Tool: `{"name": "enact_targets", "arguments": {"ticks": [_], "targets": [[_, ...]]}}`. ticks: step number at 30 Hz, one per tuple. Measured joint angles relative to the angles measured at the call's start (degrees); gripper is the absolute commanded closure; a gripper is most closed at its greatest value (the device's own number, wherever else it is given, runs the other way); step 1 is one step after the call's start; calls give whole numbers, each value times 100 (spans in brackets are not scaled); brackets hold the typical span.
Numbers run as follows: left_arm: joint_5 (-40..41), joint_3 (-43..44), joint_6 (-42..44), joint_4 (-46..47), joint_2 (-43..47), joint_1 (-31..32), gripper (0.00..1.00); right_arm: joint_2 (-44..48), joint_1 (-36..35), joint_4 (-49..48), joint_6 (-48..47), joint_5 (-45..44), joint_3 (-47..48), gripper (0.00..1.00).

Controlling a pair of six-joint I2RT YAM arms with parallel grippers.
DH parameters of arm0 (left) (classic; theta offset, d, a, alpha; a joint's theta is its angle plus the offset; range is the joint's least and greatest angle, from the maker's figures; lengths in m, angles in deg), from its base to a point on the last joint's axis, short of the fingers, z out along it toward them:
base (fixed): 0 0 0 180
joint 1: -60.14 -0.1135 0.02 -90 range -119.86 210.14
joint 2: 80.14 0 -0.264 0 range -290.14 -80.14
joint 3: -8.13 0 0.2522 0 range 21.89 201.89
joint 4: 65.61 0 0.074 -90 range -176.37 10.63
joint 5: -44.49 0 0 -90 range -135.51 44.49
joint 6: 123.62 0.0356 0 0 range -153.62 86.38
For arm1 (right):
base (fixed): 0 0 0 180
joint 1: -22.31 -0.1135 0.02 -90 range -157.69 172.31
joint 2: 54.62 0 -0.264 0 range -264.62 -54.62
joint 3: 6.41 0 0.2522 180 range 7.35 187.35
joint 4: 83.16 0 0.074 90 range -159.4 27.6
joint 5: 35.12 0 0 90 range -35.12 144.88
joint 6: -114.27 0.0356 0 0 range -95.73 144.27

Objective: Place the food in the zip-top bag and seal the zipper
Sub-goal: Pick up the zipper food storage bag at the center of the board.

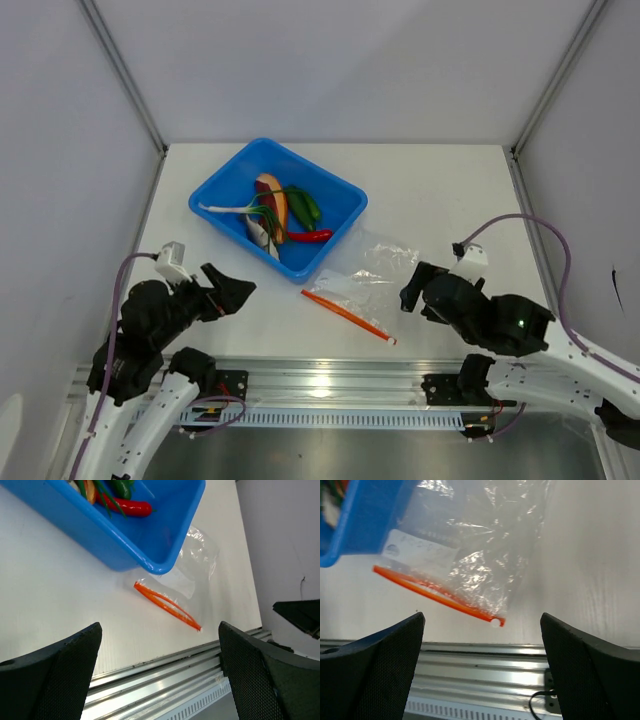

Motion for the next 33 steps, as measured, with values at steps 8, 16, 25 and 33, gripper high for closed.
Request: {"name": "enact_targets", "arguments": {"ticks": [8,16,25,33], "targets": [[-356,103,87,-352,-149,0,1,-1139,973,-684,-1379,822,48,1],[-638,28,81,-203,-514,0,0,-2376,1132,-1893,-2752,1521,94,1],[-579,35,94,-216,-282,-9,1,-4339,22,-2870,-3847,1519,260,7],[-640,72,306,-251,-166,-11,0,-4402,-831,-3644,-4159,892,186,12]]}}
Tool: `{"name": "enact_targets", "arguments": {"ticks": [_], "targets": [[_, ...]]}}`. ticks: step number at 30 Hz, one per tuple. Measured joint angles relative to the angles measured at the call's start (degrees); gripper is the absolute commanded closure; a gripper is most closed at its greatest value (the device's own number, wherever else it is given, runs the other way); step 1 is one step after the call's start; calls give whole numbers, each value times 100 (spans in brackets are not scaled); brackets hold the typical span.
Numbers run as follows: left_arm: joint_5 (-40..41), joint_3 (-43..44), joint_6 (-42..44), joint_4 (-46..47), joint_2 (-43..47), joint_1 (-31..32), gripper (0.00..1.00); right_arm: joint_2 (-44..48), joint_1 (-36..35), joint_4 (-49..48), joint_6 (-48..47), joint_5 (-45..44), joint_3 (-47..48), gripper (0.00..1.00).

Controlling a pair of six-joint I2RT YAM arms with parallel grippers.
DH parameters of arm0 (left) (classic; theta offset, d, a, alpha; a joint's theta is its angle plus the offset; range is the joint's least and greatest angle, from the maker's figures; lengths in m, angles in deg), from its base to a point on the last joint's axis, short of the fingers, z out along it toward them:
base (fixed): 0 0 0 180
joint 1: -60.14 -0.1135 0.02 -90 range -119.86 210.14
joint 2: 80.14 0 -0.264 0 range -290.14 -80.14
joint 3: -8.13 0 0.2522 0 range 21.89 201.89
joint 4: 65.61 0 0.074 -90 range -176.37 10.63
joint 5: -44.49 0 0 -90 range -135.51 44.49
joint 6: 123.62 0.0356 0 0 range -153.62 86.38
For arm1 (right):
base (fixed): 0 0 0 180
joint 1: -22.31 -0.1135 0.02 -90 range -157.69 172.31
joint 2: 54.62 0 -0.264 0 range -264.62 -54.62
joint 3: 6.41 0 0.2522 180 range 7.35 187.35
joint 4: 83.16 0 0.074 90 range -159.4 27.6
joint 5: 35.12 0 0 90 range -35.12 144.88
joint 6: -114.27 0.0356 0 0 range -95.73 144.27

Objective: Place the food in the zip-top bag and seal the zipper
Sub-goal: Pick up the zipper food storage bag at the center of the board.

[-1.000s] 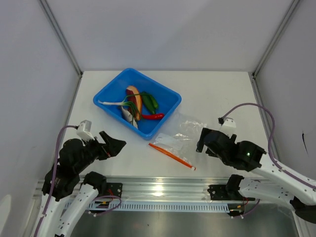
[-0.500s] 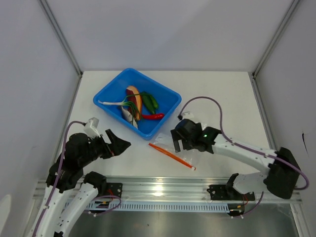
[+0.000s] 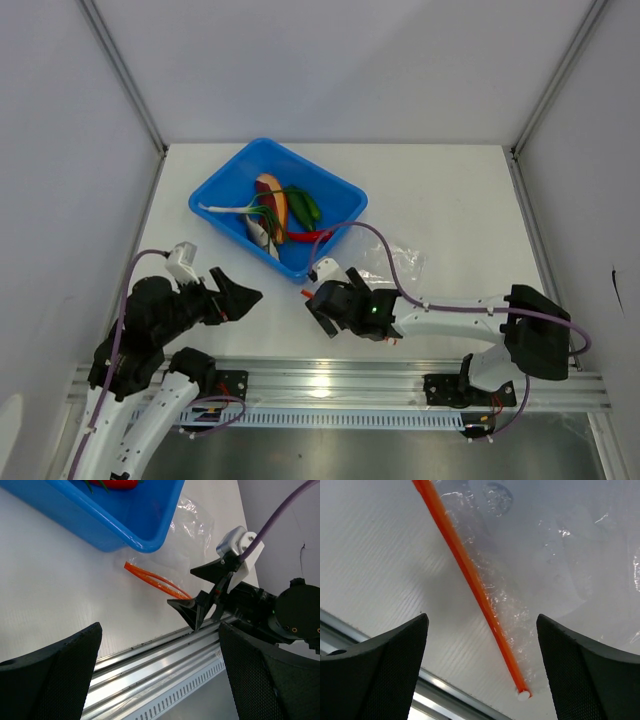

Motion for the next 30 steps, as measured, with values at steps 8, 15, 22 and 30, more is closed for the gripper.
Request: {"name": "enact_targets", "arguments": {"ticks": [8,15,22,30], "targets": [[-350,-57,39,-7,304,-4,0,-831,-72,-282,-269,-874,-33,29],[-501,-131,35,87,398,-4,0,-1003,-151,-439,-625,-1362,-59,50],[-540,-142,24,389,98,-7,1,-951,-98,-599,-831,-1665,-157,100],[11,310,83,649,-1158,-15,6,-330,291,127,-264,-1445,-142,100]]}}
